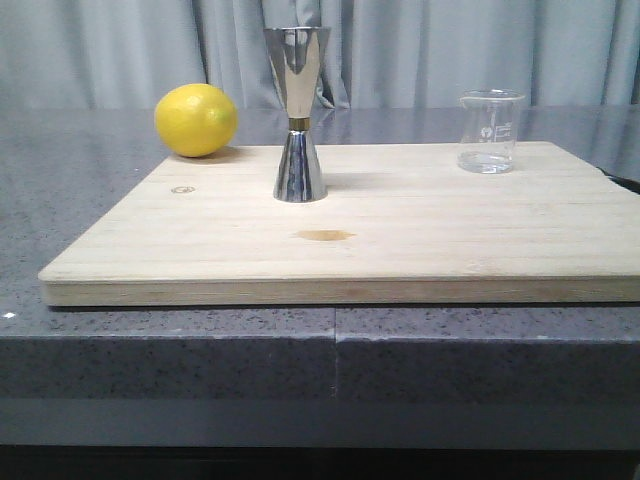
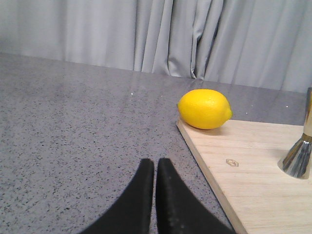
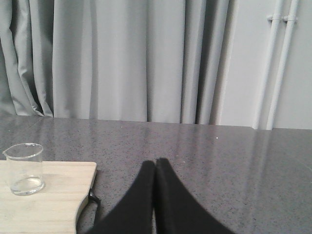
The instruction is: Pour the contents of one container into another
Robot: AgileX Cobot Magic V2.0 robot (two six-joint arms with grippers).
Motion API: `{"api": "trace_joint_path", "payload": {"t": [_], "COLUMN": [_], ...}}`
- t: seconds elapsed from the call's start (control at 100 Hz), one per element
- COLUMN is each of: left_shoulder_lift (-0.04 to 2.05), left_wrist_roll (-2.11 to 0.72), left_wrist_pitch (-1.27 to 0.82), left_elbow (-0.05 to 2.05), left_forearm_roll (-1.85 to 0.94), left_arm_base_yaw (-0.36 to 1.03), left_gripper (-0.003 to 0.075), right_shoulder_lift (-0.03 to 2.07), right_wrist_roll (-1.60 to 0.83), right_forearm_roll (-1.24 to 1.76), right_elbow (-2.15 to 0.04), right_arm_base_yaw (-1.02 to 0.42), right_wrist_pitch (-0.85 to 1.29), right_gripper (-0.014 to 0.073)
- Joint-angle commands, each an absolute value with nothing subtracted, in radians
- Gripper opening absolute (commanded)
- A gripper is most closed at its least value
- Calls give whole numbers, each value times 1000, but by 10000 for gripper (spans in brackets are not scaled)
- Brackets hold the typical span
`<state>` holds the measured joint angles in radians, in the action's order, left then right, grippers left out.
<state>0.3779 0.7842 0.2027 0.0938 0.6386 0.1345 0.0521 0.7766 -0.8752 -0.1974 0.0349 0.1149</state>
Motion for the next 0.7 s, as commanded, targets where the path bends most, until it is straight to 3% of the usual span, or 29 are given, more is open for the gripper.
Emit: {"api": "trace_joint_path", "payload": {"t": [0.0,0.28,0.52,0.69], "left_shoulder_lift": [383,360,185,88], "left_wrist_roll": [788,771,89,43], "left_wrist_pitch": [276,261,202,193], "left_elbow": [122,66,35,-16], "left_forearm_roll": [624,499,-46,-70], "left_arm_base_yaw": [142,144,178,178], "left_gripper": [-21,-21,-21,-21], "right_shoulder_lift": [61,61,61,61], "right_wrist_roll": [775,775,775,775], "right_forearm_roll": [-886,-886,-886,-886], "right_elbow": [-222,-222,-222,-222], "right_arm_base_yaw": [38,38,38,38], "right_wrist_pitch": [63,63,63,63], "right_gripper": [-69,-69,-69,-69]}}
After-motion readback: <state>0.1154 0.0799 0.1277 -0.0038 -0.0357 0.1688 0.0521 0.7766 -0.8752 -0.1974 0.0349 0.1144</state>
